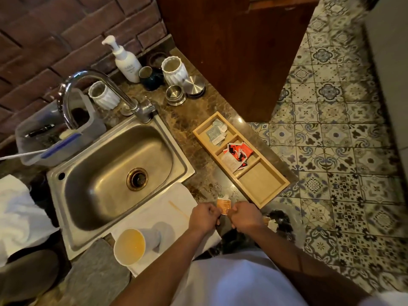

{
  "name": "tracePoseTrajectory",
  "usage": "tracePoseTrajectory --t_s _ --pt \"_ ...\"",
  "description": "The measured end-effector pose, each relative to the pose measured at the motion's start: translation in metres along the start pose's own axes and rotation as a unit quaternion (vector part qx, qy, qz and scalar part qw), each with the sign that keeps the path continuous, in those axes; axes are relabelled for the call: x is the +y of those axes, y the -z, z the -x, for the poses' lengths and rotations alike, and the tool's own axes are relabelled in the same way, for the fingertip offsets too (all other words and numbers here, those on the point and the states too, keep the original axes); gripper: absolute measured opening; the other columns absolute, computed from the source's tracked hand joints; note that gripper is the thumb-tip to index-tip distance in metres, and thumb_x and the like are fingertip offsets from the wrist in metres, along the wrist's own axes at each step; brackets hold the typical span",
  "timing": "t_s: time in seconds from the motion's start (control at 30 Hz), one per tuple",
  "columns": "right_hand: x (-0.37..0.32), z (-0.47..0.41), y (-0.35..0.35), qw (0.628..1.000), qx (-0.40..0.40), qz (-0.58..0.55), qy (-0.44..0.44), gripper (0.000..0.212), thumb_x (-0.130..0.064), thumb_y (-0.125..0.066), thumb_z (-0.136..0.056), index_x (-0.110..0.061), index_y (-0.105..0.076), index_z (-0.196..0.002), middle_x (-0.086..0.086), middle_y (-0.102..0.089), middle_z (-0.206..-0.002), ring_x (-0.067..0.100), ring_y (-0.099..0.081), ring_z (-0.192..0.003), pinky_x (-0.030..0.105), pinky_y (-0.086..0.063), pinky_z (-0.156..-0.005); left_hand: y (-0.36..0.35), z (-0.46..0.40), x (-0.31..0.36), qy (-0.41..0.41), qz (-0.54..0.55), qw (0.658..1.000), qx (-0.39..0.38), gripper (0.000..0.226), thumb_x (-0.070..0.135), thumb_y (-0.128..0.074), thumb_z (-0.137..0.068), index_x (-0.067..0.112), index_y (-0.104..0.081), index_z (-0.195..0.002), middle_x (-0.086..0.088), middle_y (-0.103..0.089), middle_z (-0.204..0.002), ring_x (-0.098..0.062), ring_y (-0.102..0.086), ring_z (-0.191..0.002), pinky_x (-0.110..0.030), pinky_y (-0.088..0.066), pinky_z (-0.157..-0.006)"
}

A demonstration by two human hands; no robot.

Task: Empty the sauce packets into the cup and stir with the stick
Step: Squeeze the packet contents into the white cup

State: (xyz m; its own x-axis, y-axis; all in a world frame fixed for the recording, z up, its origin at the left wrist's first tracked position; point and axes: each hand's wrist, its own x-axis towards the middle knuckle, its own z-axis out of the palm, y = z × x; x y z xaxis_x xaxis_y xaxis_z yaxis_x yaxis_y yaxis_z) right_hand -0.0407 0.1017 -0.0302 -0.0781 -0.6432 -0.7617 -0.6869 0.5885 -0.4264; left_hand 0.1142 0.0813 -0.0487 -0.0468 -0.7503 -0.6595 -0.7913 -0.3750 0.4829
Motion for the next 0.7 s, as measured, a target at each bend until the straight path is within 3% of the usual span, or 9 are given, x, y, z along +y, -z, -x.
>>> tracePoseTrajectory --t_s 0.13,0.3,0.6,0.7 --pt "-0.003 -0.001 0.002 1.0 -0.008 0.006 -0.01 0.03 -0.037 -0.053 -0.094 -0.018 -0.066 -0.076 0.002 -0.076 -0.065 0.015 -0.072 -0.052 0.035 -0.063 -0.069 0.0 -0.002 0.002 0.01 -0.024 1.0 0.01 0.036 0.037 -0.07 -0.089 0.026 -0.058 -0.057 0.006 -0.065 -0.058 -0.021 -0.071 -0.07 -0.034 -0.056 -0.072" --pt "-0.002 -0.001 0.001 1.0 0.002 -0.005 -0.013 0.027 -0.038 -0.054 -0.092 -0.018 -0.067 -0.078 0.001 -0.076 -0.064 0.015 -0.072 -0.052 0.038 -0.063 -0.069 -0.001 -0.003 -0.003 0.021 -0.005 0.999 0.032 0.036 0.043 -0.075 -0.085 0.026 -0.056 -0.059 0.003 -0.07 -0.06 -0.021 -0.071 -0.066 -0.035 -0.057 -0.069" --pt "-0.004 0.008 -0.001 0.995 0.064 0.078 0.018 0.028 -0.044 -0.054 -0.095 -0.02 -0.068 -0.09 0.0 -0.071 -0.086 0.021 -0.07 -0.08 0.035 -0.061 -0.07 -0.002 0.002 -0.004 0.01 0.025 0.997 0.069 0.035 0.038 -0.079 -0.082 0.027 -0.05 -0.067 0.002 -0.069 -0.062 -0.018 -0.067 -0.061 -0.035 -0.053 -0.064" --pt "-0.002 0.01 -0.002 0.994 0.073 0.072 0.026 0.027 -0.044 -0.053 -0.094 -0.021 -0.065 -0.088 0.0 -0.069 -0.086 0.02 -0.067 -0.081 0.036 -0.059 -0.07 0.001 0.013 -0.004 -0.003 0.055 0.994 0.092 0.035 0.036 -0.082 -0.081 0.027 -0.049 -0.07 0.007 -0.061 -0.067 -0.012 -0.056 -0.062 -0.027 -0.04 -0.055"
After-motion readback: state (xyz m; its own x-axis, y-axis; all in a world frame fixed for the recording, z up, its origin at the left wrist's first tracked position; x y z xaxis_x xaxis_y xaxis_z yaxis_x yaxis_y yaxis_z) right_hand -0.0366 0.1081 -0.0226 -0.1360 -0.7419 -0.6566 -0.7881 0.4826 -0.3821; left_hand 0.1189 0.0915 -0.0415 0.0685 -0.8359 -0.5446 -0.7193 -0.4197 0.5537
